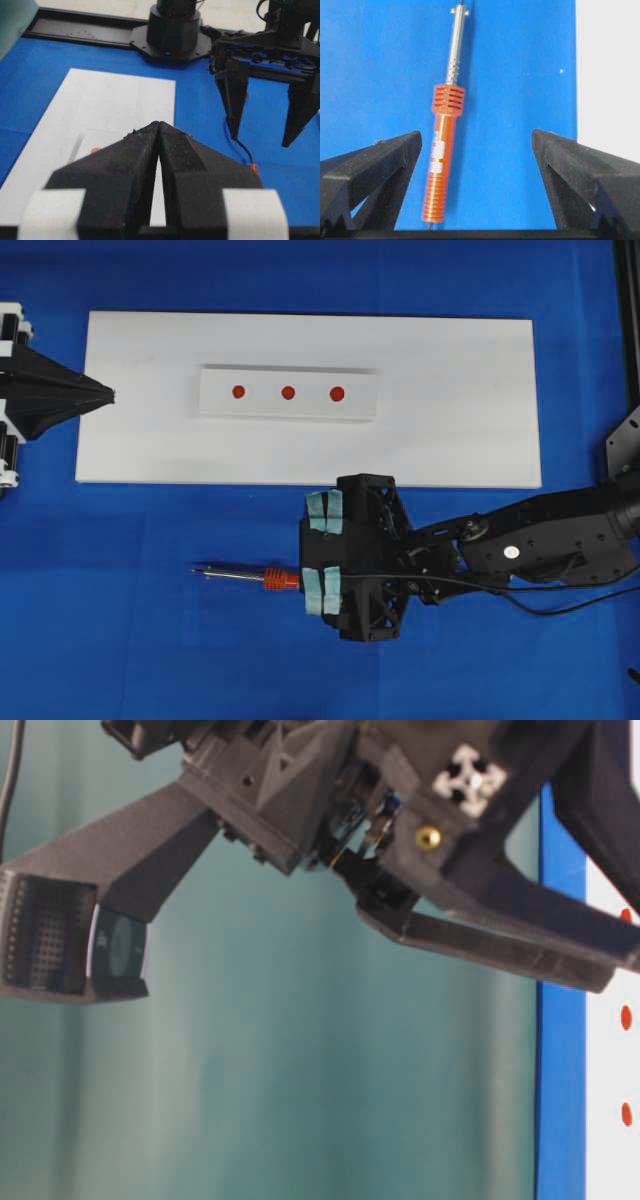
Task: Touch the tip of the soldering iron to the mark.
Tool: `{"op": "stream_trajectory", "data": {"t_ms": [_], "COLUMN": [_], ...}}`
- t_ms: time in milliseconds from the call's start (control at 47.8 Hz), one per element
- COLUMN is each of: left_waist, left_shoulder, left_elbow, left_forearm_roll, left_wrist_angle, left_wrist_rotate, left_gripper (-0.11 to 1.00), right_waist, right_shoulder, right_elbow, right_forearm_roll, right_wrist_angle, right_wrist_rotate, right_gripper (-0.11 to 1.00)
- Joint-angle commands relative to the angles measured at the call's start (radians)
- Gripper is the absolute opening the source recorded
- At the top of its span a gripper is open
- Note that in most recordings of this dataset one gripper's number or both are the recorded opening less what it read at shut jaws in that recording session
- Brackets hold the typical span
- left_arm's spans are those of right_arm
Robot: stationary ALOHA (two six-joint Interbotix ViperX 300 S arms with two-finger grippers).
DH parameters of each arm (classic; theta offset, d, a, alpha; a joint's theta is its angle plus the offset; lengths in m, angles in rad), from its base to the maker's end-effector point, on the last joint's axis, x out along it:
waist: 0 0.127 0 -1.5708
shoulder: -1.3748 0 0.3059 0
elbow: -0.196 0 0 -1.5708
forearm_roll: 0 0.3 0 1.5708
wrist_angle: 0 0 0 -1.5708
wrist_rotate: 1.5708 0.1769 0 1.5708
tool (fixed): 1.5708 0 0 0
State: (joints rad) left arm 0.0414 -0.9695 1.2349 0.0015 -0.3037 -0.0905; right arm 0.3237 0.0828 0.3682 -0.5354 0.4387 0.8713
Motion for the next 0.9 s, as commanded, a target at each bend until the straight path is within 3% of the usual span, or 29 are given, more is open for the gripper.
{"op": "stream_trajectory", "data": {"t_ms": [0,293,461,670,880], "left_waist": [-0.002,-0.002,-0.002,-0.002,-0.002], "left_shoulder": [0.005,0.005,0.005,0.005,0.005], "left_elbow": [-0.011,-0.011,-0.009,-0.011,-0.009], "left_forearm_roll": [0.000,0.000,0.000,0.000,0.000], "left_wrist_angle": [-0.005,-0.005,-0.005,-0.005,-0.003], "left_wrist_rotate": [-0.002,-0.002,-0.002,-0.002,-0.002], "left_gripper": [0.00,0.00,0.00,0.00,0.00], "right_waist": [-0.028,-0.222,-0.324,-0.345,-0.342], "right_shoulder": [-0.032,-0.067,-0.083,-0.133,-0.308], "right_elbow": [-0.012,0.011,0.031,0.078,0.181], "right_forearm_roll": [-0.018,-0.023,-0.020,-0.020,-0.021], "right_wrist_angle": [0.000,-0.005,-0.046,-0.089,-0.103], "right_wrist_rotate": [-0.003,-0.124,-0.160,-0.166,-0.167], "right_gripper": [0.92,0.92,0.92,0.92,0.92]}}
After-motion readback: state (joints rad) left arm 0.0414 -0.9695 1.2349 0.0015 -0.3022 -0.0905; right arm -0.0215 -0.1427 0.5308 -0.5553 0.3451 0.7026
